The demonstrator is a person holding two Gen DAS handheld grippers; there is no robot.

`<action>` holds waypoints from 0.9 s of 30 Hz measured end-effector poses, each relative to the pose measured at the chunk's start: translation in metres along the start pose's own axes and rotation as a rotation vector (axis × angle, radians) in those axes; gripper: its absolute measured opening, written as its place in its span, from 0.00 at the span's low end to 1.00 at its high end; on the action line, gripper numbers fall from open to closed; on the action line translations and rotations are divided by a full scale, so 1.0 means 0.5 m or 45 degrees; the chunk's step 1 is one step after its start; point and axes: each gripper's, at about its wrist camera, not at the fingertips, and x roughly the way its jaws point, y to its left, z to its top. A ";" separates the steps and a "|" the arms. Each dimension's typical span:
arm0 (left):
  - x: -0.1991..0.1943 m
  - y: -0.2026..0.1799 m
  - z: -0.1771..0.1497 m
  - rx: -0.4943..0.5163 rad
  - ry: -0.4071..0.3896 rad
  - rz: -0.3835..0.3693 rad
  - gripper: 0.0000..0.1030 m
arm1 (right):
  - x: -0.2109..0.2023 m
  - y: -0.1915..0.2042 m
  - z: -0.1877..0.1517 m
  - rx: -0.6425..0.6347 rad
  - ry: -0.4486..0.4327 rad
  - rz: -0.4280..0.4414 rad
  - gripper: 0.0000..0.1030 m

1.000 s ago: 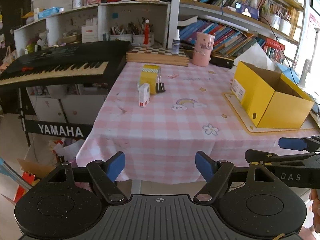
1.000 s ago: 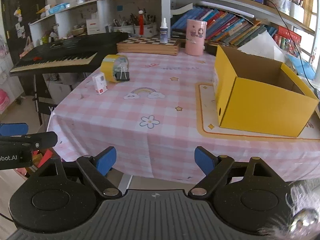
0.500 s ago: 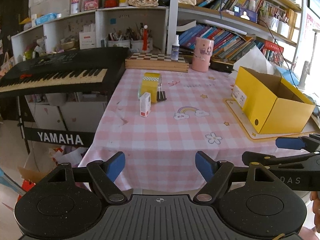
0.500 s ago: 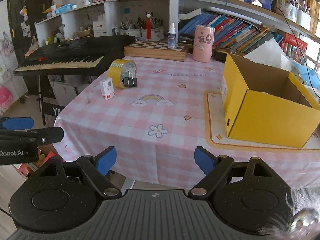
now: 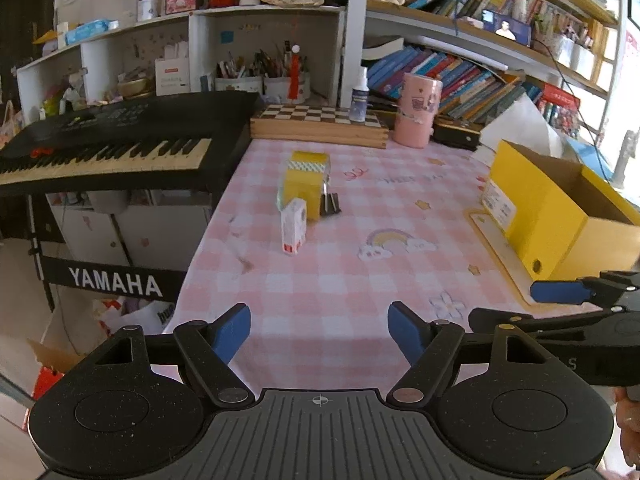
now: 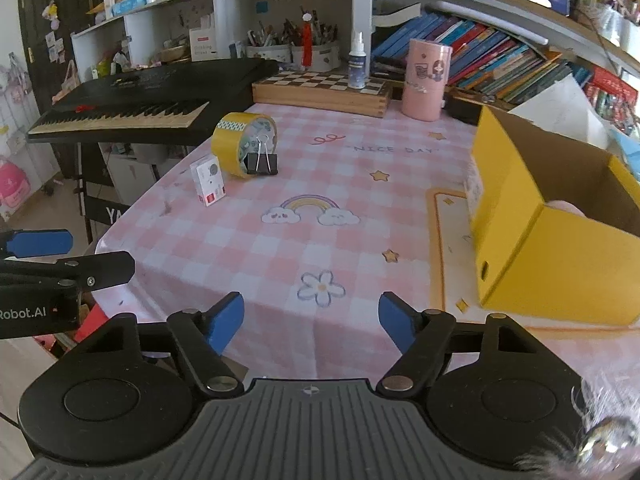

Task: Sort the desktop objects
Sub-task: 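Withdraw both tools from the box back over the table, then grasp the small white box with the left tool while the right tool grasps the yellow tape roll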

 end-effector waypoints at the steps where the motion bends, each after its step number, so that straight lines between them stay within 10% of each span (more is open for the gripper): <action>1: 0.010 0.001 0.008 -0.004 -0.002 0.001 0.73 | 0.010 -0.002 0.009 -0.006 0.003 0.006 0.68; 9: 0.096 0.011 0.075 0.005 0.008 0.042 0.62 | 0.093 -0.034 0.080 0.038 0.011 0.056 0.50; 27: 0.319 0.036 0.134 0.030 0.168 0.052 0.38 | 0.252 -0.063 0.209 0.023 0.054 0.213 0.50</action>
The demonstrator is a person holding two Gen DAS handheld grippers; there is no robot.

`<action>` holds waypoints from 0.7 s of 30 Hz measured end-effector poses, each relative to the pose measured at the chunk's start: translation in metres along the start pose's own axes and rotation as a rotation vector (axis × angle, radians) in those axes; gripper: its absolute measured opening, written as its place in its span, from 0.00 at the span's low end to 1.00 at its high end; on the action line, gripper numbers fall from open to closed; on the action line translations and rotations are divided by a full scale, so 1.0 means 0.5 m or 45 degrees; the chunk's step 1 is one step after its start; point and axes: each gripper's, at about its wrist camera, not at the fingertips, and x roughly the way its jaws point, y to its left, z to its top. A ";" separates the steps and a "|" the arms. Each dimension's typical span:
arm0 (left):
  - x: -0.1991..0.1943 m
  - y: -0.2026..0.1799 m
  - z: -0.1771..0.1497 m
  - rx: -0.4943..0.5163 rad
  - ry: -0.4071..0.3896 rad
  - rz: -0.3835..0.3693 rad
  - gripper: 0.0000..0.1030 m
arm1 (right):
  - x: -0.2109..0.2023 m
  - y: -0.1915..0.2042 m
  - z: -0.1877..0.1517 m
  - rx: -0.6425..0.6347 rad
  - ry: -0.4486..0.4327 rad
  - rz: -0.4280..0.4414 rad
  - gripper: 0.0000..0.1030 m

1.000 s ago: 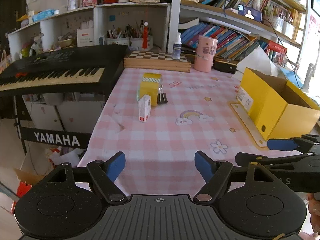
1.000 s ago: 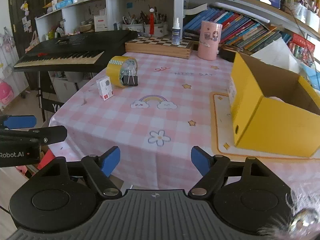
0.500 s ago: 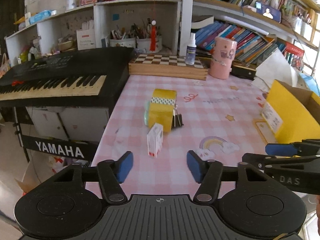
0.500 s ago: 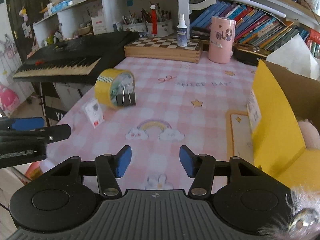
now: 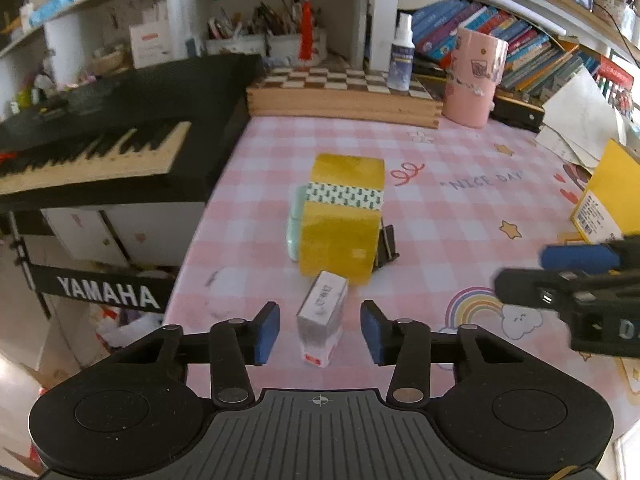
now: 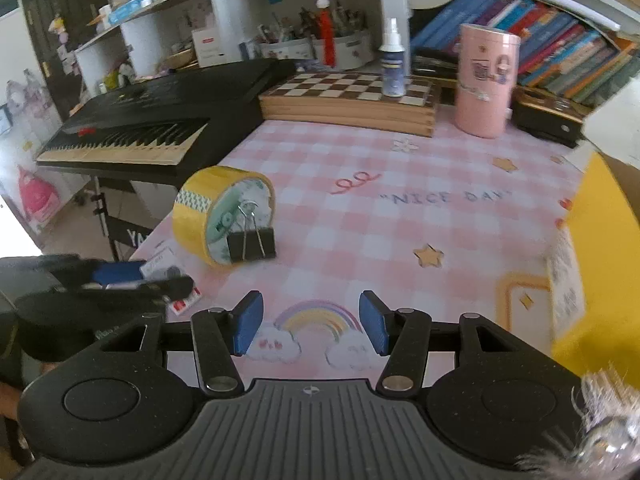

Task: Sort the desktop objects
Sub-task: 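Grasp the small white box with the left tool while the right tool grasps the yellow tape roll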

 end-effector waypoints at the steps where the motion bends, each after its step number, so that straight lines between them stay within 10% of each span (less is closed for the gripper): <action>1: 0.005 -0.001 0.001 0.008 0.008 -0.011 0.28 | 0.009 0.000 0.008 -0.005 0.004 0.009 0.50; 3: 0.014 0.004 0.004 0.020 0.027 -0.033 0.13 | 0.028 0.000 0.023 -0.012 0.012 0.029 0.50; 21: -0.025 0.056 0.004 -0.088 0.065 -0.029 0.13 | 0.186 0.021 0.094 0.005 0.125 0.232 0.50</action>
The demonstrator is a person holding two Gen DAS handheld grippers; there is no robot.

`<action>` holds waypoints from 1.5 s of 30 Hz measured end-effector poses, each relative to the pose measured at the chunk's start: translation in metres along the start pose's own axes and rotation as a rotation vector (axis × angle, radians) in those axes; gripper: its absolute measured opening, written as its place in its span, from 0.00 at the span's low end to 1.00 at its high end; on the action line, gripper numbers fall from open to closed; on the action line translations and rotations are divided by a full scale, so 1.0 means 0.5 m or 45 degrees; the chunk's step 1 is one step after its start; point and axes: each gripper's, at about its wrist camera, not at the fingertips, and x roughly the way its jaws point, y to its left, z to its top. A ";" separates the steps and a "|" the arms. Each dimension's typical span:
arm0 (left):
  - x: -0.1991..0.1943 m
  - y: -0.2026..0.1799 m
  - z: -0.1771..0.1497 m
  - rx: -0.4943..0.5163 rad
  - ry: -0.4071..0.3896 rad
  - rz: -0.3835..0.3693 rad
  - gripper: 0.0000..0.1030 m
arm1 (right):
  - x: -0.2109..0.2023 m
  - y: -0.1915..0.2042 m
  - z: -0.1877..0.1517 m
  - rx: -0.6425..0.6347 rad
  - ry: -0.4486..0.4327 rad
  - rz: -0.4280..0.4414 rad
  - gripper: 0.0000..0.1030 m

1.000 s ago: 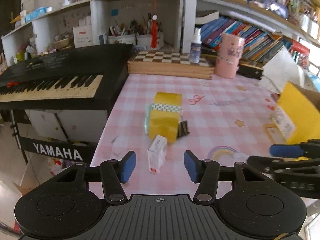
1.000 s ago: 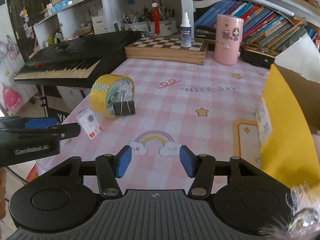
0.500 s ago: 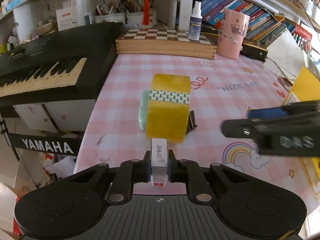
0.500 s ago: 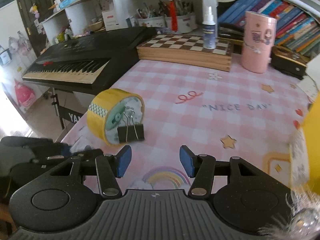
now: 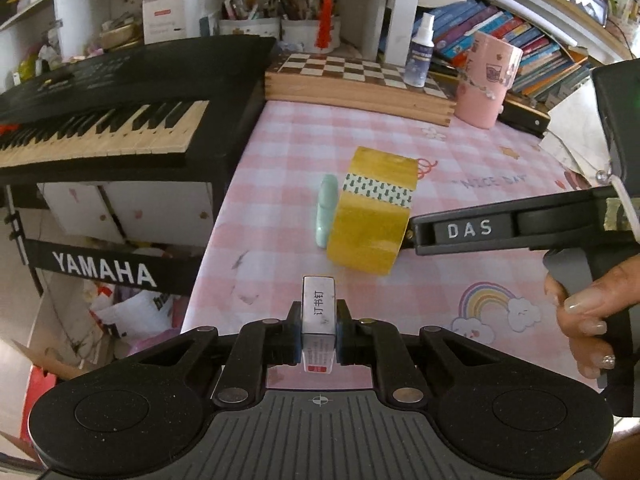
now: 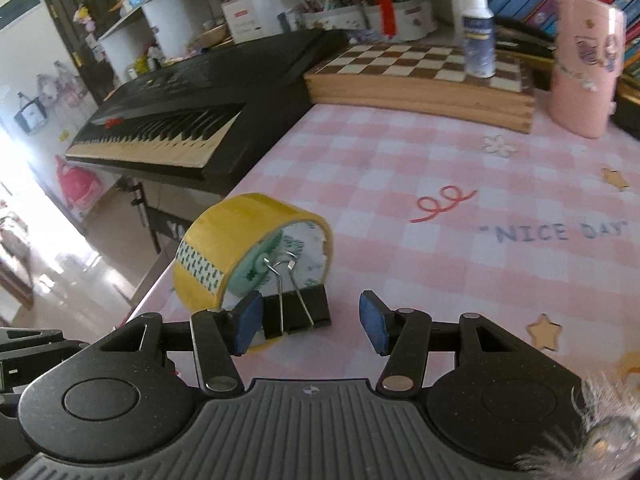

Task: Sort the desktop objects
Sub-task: 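Grasp the small white box with the left tool while the right tool grasps the yellow tape roll, then carry the white box and tape roll with both tools over the yellow box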

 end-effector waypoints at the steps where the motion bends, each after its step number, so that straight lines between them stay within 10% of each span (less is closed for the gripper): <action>1: 0.001 0.000 0.000 -0.002 0.003 0.001 0.13 | 0.006 0.000 0.000 -0.004 0.013 0.010 0.50; 25: -0.025 -0.015 0.009 -0.001 -0.047 0.046 0.13 | 0.010 0.022 0.032 -0.254 -0.162 -0.043 0.56; 33: -0.042 -0.014 0.008 -0.036 -0.079 0.047 0.13 | 0.000 -0.003 0.048 -0.171 -0.158 0.023 0.14; 45: -0.077 -0.040 0.009 0.013 -0.175 -0.043 0.13 | -0.109 -0.059 -0.009 0.138 -0.084 -0.071 0.06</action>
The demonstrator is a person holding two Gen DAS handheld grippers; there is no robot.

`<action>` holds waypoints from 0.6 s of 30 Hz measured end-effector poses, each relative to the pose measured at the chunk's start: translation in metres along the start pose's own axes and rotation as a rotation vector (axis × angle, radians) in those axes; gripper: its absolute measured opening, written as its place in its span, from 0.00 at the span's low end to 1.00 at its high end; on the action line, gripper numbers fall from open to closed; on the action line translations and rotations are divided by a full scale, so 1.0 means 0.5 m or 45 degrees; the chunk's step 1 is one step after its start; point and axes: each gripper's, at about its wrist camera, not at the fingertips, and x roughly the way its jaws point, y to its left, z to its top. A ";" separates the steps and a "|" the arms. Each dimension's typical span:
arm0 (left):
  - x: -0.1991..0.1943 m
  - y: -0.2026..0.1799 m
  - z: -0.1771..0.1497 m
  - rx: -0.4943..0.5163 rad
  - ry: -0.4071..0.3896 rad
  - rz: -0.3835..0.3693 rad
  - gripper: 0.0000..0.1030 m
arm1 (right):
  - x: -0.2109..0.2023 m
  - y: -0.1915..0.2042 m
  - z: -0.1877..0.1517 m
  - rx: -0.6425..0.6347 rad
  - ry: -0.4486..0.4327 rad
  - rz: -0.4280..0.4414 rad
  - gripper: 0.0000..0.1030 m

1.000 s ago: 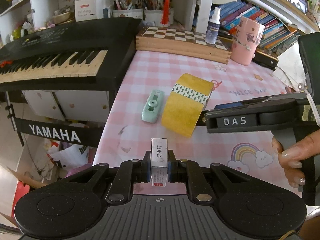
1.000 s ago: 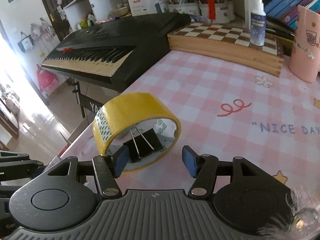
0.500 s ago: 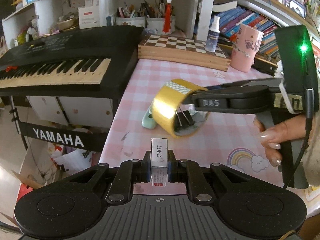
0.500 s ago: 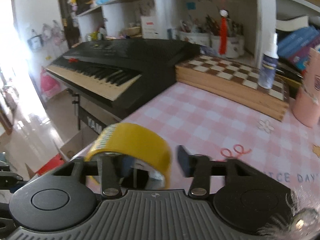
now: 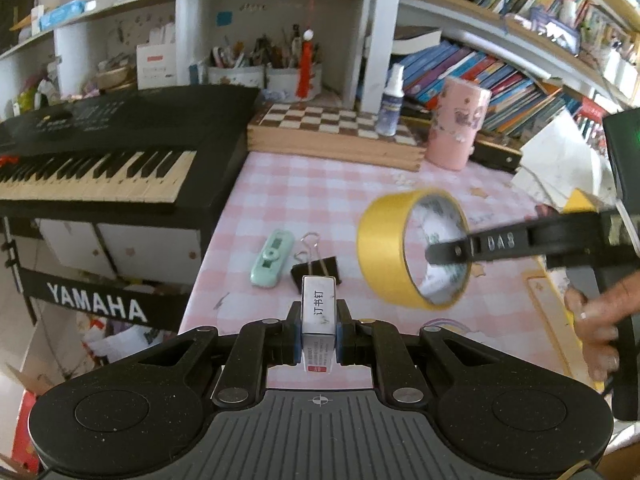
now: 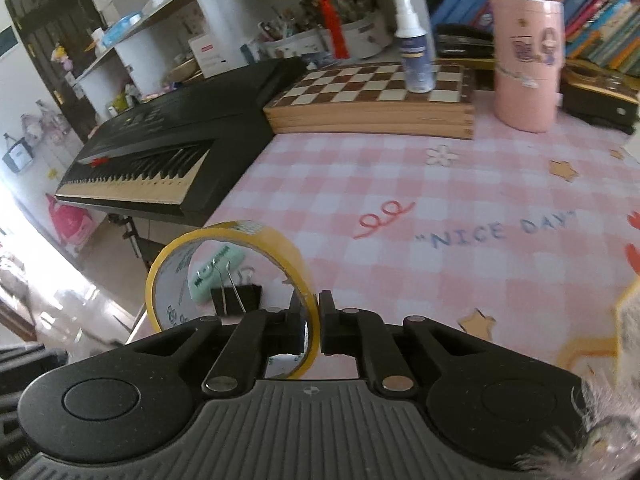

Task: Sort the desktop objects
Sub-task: 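Carry the white box and tape roll with both tools over the yellow box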

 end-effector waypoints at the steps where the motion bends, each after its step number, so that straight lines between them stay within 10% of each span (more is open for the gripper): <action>1: -0.006 -0.001 0.000 0.002 -0.008 -0.009 0.13 | -0.009 0.000 -0.007 0.005 0.000 -0.007 0.06; 18: -0.125 -0.037 -0.039 0.090 -0.086 -0.281 0.13 | -0.222 0.022 -0.158 0.132 -0.113 -0.188 0.06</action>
